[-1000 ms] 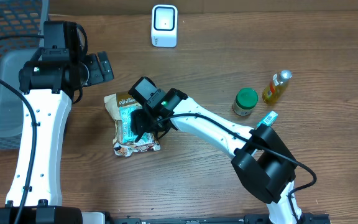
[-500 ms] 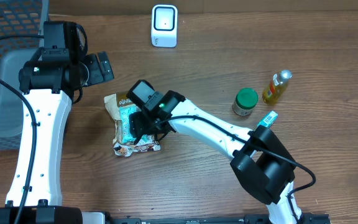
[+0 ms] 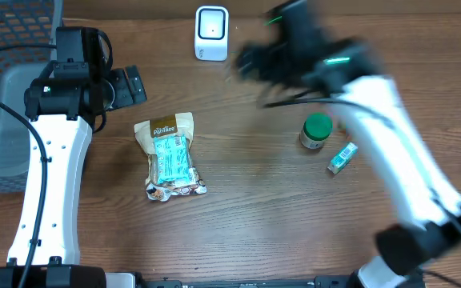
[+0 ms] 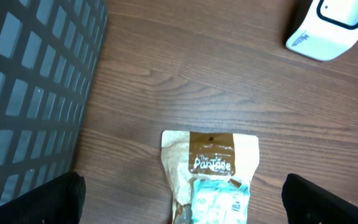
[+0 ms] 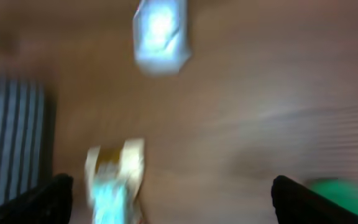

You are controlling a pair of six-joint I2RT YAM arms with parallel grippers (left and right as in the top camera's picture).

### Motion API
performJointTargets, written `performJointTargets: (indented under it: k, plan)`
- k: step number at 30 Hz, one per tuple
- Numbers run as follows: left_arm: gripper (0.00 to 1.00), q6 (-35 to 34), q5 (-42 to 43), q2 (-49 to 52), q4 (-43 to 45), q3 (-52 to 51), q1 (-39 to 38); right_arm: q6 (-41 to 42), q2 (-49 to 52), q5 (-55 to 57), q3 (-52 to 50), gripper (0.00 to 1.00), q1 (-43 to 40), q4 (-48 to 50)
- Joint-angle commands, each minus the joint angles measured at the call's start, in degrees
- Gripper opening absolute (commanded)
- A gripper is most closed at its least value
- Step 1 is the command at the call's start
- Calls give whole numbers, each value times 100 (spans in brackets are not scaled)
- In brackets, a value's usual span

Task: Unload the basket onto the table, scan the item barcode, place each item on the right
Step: 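Withdraw the right gripper to the right and move left gripper to bag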

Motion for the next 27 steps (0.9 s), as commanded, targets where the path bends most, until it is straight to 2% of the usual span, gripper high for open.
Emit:
performJointTargets:
  k: [1,5,8,12,15,17,19,20,23,24,27]
  plan:
    - [100,83,271,26,2,63,-9,-63,-446,393,111,100,-1054,-313]
    - [98,83,1226,76,-254,61,-22,-61,-538,389,107,100,-2282,-833]
    - [100,83,1609,197,-629,59,-131,-59,-492,343,87,100,-2955,-1145]
    - [100,83,1419,380,-1346,17,-354,-55,-437,105,85,100,-3499,-1504]
    - [94,4,1202,527,-1792,-66,-481,-44,-437,114,85,100,-3713,-1561]
    - [93,-590,813,616,-2090,-186,-546,-44,-437,111,85,100,-3788,-1556]
    - [94,-879,549,638,-2179,-378,-575,-44,-435,111,85,100,-3799,-1556]
    - [91,-997,522,636,-2127,-603,-577,-44,-435,111,85,100,-3797,-1556]
    - [61,-1102,669,636,-1932,-1082,-577,-42,-435,111,85,100,-3797,-1556]
    - [56,-1102,667,636,-1851,-1228,-577,-44,-435,111,85,100,-3797,-1556]
    - [56,-1097,772,636,-1451,-1672,-575,-44,-435,111,85,100,-3797,-1556]
